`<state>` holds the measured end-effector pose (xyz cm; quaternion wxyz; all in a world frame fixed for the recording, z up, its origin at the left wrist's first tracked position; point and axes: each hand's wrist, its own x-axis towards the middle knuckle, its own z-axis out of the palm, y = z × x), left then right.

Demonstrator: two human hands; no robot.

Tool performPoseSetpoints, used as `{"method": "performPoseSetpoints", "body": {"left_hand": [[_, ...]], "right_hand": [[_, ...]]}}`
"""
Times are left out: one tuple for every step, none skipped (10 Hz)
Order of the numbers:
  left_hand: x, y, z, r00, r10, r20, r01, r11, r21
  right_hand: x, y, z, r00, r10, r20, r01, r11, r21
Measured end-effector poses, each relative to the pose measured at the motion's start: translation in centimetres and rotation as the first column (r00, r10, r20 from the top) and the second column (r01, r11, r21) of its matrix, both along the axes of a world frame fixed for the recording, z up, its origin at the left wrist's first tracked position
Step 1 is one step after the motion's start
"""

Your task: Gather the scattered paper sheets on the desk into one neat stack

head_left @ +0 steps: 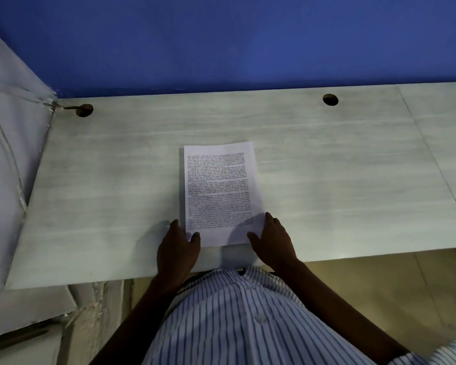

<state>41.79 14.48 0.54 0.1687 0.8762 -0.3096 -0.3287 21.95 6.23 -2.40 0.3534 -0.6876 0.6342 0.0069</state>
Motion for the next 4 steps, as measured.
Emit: {"method": "performPoseSetpoints", "body": {"left_hand": [[-0.7, -0.8, 0.2, 0.991, -0.042, 0.126, 0.057, 0.992, -0.114], [-2.3, -1.8, -0.2, 0.981, -0.077, 0.178, 0.113, 0.973, -0.203], [-4.9, -2.6, -0.3, 0.975, -0.121, 0.187, 0.174, 0.938, -0.301], [-9.2, -3.9, -0.8, 0.990, -0.092, 0.110, 0.131, 0.895, -0.426]], "right_hand": [[-1.7, -1.2, 0.0, 0.995, -0.030, 0.100, 0.025, 0.999, 0.046], [-4.1, -2.7, -0.1, 0.984, -0.048, 0.171, 0.031, 0.995, 0.100], [-6.7, -3.8, 0.5, 0.975, -0.042, 0.220, 0.019, 0.994, 0.105], [-10.5, -5.3, 0.6, 0.965, -0.021, 0.263, -0.004, 0.996, 0.093]]}}
